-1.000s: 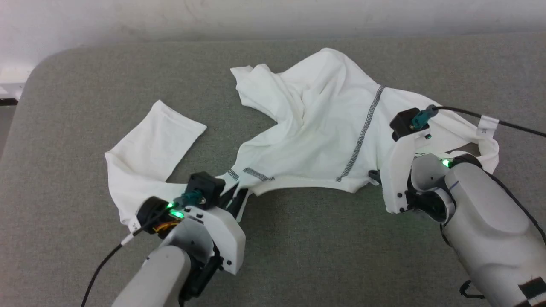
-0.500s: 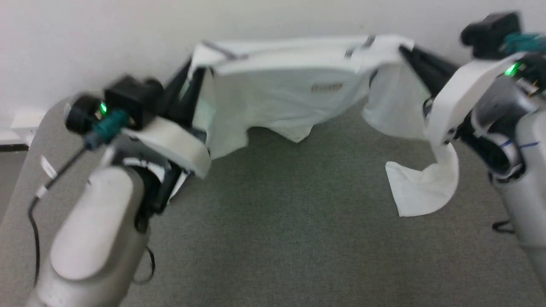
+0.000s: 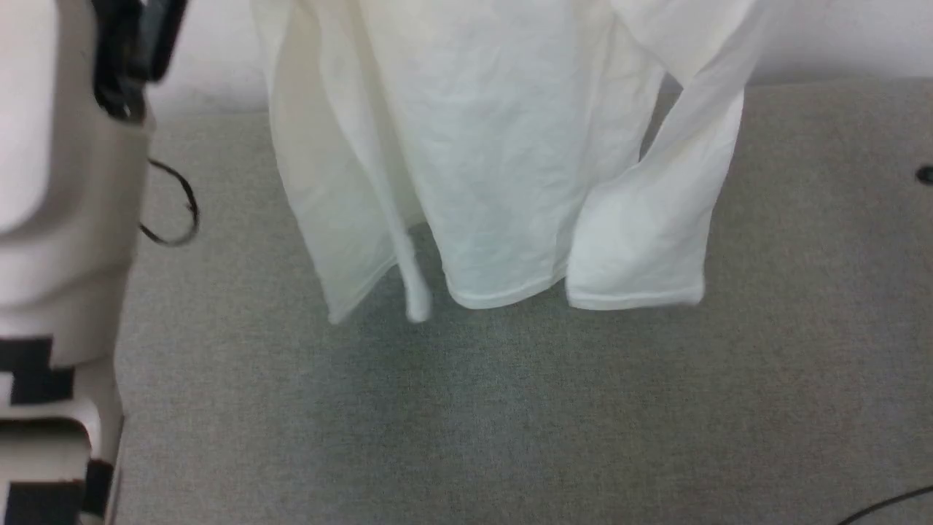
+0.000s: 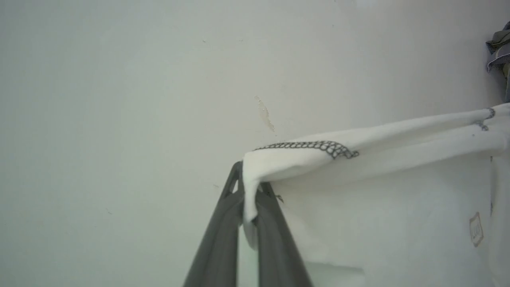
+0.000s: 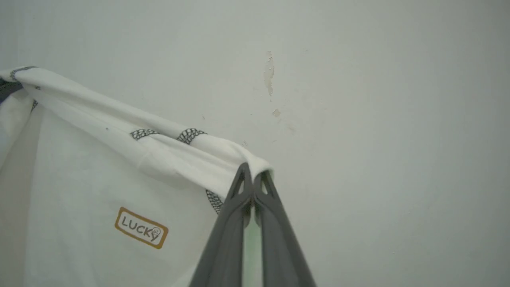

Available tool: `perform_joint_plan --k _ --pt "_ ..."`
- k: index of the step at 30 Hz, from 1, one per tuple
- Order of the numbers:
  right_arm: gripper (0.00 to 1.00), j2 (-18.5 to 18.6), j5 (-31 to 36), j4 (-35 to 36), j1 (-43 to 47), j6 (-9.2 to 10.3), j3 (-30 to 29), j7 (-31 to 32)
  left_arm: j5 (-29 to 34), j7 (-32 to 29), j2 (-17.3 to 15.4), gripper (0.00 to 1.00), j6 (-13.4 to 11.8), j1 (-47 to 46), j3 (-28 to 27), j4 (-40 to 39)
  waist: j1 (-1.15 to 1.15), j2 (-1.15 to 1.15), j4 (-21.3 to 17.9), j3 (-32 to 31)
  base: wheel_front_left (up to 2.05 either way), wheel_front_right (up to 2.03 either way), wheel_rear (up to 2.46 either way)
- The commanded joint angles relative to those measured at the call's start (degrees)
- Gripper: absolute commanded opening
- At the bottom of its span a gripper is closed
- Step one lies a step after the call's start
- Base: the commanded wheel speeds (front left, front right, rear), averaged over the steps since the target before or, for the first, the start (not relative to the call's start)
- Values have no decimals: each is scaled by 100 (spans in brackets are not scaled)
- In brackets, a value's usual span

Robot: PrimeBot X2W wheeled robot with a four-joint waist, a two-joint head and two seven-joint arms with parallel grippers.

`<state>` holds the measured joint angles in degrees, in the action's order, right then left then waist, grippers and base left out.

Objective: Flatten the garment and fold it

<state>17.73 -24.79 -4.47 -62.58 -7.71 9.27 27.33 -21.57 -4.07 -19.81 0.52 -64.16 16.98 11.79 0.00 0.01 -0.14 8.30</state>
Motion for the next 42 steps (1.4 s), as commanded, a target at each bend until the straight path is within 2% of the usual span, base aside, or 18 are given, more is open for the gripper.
perform_joint_plan --k 1,6,13,18,21,26,33,38,42 --pt "0 -8 93 -339 -333 22 -55 -136 65 107 -130 0 7 -381 -135 393 0 -1 -175 501 0 0 0" --pt "0 -192 258 -1382 -1370 22 55 -689 296 320 -291 0 131 -1382 -110 1421 0 -1 -395 1154 0 0 0" --pt "0 -368 526 -2859 -2674 22 172 -1989 461 838 -364 0 145 -2491 -151 2538 0 -1 -576 1728 0 0 0" --pt "0 -524 475 -3706 -3112 22 411 -2574 432 1053 -259 0 170 -2823 -134 3159 0 -1 -563 1979 0 0 0" --pt "0 -578 397 -3944 -3083 22 589 -2733 364 1160 -212 0 193 -2772 -155 3415 0 -1 -550 2032 0 0 0" --pt "0 -762 119 -4485 -2794 22 926 -2927 168 1419 -106 0 259 -2417 -220 4008 0 -1 -498 2118 0 0 0" --pt "0 -677 -281 -4823 -1765 22 1376 -3125 -334 1742 326 0 374 -1274 -441 4514 0 -1 -187 1902 0 0 0" --pt "0 -644 -559 -4570 -532 22 1781 -3420 -627 1867 606 0 396 48 -620 4510 0 -1 -106 1374 0 0 0" --pt "0 -488 -748 -3984 602 22 2085 -3547 -736 1898 707 0 407 1312 -706 4122 0 -1 -131 893 0 0 0"
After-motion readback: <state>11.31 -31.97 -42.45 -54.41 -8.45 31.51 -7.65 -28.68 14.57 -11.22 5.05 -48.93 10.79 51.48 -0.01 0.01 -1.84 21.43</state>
